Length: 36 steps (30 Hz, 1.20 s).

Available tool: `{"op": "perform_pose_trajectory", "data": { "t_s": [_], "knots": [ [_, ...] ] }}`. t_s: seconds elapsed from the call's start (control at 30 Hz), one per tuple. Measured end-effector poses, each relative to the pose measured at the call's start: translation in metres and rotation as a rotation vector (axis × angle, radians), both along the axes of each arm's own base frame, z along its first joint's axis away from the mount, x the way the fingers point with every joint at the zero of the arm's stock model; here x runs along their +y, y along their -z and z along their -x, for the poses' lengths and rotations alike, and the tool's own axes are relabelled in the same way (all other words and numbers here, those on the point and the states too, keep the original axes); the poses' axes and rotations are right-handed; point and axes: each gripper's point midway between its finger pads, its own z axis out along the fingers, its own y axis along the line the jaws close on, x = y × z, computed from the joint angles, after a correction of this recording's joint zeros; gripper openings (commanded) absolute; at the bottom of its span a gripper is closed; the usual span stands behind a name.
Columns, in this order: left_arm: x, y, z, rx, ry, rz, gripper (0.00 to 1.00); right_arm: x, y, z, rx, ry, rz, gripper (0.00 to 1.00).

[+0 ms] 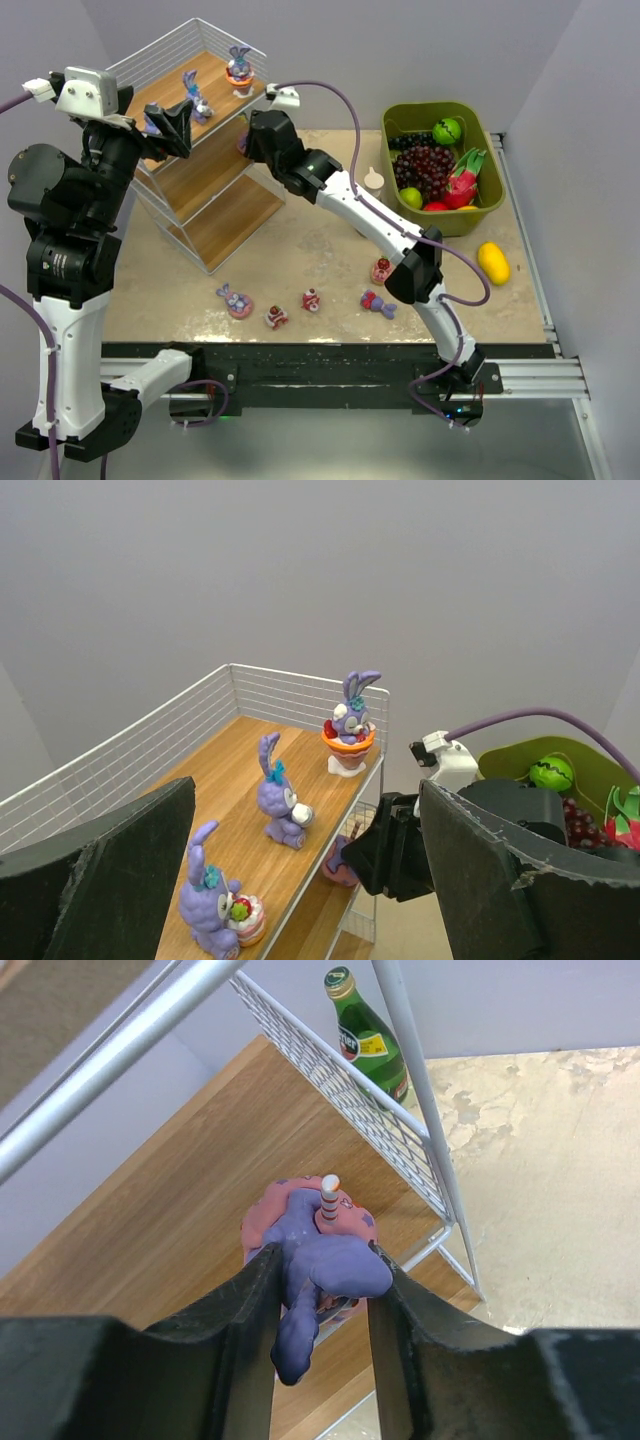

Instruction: Place and organize the plastic toys onto the shelf

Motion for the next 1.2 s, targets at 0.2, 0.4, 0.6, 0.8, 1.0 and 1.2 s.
{"op": "perform_pose_trajectory", "data": {
  "t_s": [0.2,0.4,0.6,0.8,1.0,1.2],
  "knots": [
    [0.001,0.001,-0.001,0.005,-0.004,0.0,0.97,0.004,0.006,-0.004,-0.003,0.001,-0.001,0.43],
    [0.002,0.002,-0.001,0.007,-0.013,-0.002,0.97,0.004,0.006,-0.005,-0.004,0.007,-0.001,0.53],
    [0.004,0.002,-0.001,0.006,-0.021,-0.004,0.97,0.003,0.005,-0.005,-0.008,0.014,-0.002,0.59],
    [0.005,0.002,-0.001,0.006,-0.027,-0.003,0.97,0.006,0.001,-0.005,-0.02,0.001,-0.013,0.64],
    [0.005,0.002,-0.002,0.006,-0.029,-0.005,0.98,0.009,0.0,-0.002,-0.023,-0.025,-0.012,0.67],
    [0.005,0.002,-0.001,0.007,-0.029,-0.005,0.97,-0.005,-0.007,0.016,-0.014,-0.052,0.012,0.62]
  ]
}}
